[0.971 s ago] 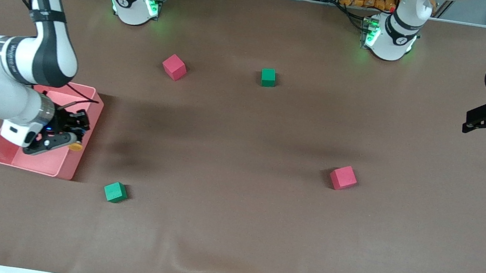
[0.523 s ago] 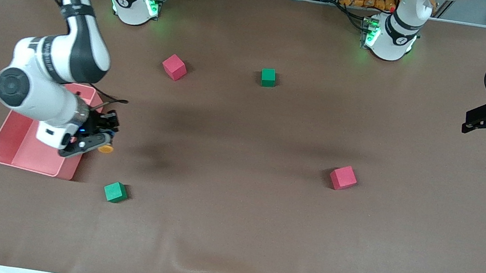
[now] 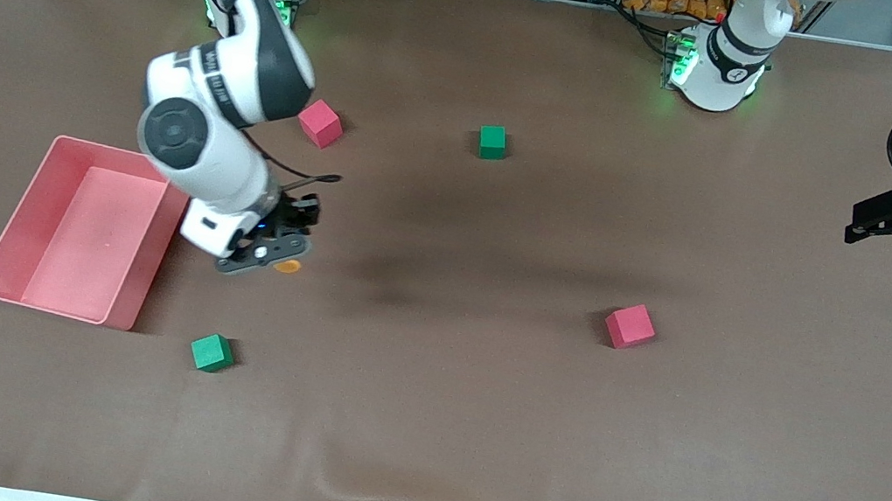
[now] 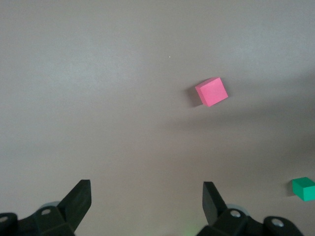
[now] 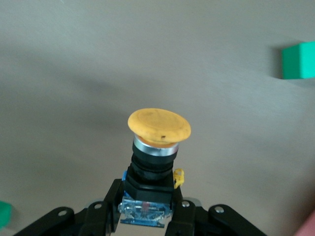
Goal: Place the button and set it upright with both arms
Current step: 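Carry the button with the right gripper to the table middle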
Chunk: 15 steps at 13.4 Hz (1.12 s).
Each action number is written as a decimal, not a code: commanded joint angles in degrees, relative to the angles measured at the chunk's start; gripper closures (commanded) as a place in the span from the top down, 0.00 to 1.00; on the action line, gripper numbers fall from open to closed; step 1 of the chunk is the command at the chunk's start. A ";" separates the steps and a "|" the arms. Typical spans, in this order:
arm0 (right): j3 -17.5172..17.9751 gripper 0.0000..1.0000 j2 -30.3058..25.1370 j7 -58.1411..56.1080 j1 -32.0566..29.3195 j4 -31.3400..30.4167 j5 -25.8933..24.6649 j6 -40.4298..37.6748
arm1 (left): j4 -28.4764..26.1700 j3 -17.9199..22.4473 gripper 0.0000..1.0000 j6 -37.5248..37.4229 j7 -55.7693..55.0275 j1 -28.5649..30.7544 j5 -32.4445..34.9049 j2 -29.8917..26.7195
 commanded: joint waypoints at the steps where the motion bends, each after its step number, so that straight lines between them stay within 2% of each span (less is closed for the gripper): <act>1: -0.69 0.17 3.94 5.88 4.23 3.22 0.73 3.67 | 0.84 -0.16 1.00 -1.00 1.37 0.47 -1.10 0.50; 4: -0.69 0.17 8.50 12.46 10.64 7.95 0.12 4.13 | 0.76 -0.16 1.00 -1.00 1.46 0.38 -1.18 0.84; 6: -0.77 0.17 14.21 17.31 13.98 13.75 -0.41 4.04 | 0.84 -0.24 1.00 -1.00 1.46 0.38 -1.18 0.85; 9: -1.12 0.17 20.37 20.57 18.56 19.12 -0.41 6.05 | 0.76 -0.24 1.00 -1.35 1.55 0.38 -1.18 0.94; 12: -1.04 0.17 25.12 21.37 19.19 21.41 0.03 15.26 | 0.76 -0.24 1.00 -1.52 1.55 0.38 -1.18 0.94; 15: -0.95 0.17 28.73 22.76 21.37 24.84 0.20 16.25 | 0.76 -0.24 1.00 -1.44 1.46 0.38 -1.18 1.02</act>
